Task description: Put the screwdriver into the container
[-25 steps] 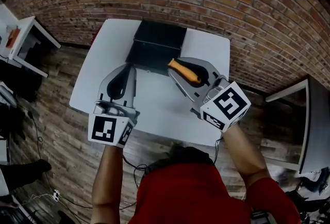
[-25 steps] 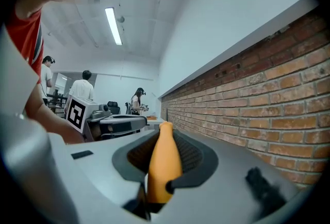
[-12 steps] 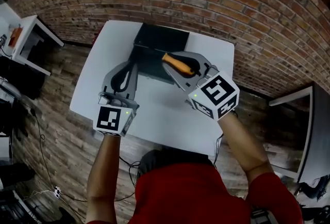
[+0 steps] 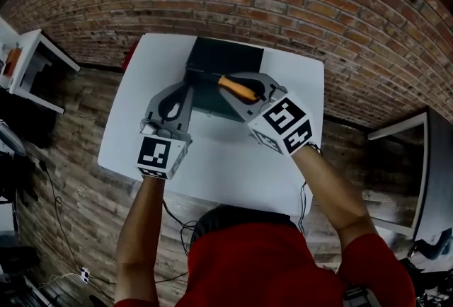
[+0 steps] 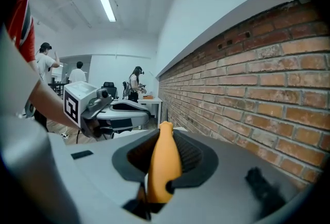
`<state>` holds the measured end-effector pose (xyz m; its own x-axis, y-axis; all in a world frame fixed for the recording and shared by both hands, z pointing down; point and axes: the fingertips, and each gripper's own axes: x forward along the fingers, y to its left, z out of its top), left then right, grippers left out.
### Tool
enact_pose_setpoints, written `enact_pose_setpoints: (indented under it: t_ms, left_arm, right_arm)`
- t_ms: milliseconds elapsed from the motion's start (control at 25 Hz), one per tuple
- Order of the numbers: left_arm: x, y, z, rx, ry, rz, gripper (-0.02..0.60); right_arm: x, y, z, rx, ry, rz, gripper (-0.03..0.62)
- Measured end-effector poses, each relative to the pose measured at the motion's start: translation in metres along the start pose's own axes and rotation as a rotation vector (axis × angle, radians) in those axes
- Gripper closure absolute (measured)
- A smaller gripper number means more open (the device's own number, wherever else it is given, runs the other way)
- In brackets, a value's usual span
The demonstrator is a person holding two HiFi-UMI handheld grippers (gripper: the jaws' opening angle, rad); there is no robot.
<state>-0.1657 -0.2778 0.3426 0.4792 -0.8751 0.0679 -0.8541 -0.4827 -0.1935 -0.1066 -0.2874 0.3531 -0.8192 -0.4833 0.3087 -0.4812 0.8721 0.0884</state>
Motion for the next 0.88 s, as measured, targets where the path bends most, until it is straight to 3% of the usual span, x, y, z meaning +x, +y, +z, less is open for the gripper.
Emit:
enact_pose_setpoints:
  t_ms: [280,560,880]
  left_arm:
    - [0.015,0.014,-0.025,0.031,0.033,-0.058,0.568]
    - [0.028,0.026,-0.058,0.018,0.1,-0.089,0.568]
    - [0.042,0.042,-0.084,-0.013,0.114,-0.105,0.568]
  right_arm:
    - [0.033,-0.005,-0.026,-0.035,0.104,0.002,0.503]
    - [0.063,-0.012,-0.061,-0.06,0.219,0.018,0.503]
    - [0.096,-0.018,-0.101,-0.053,0.327,0.041,0.503]
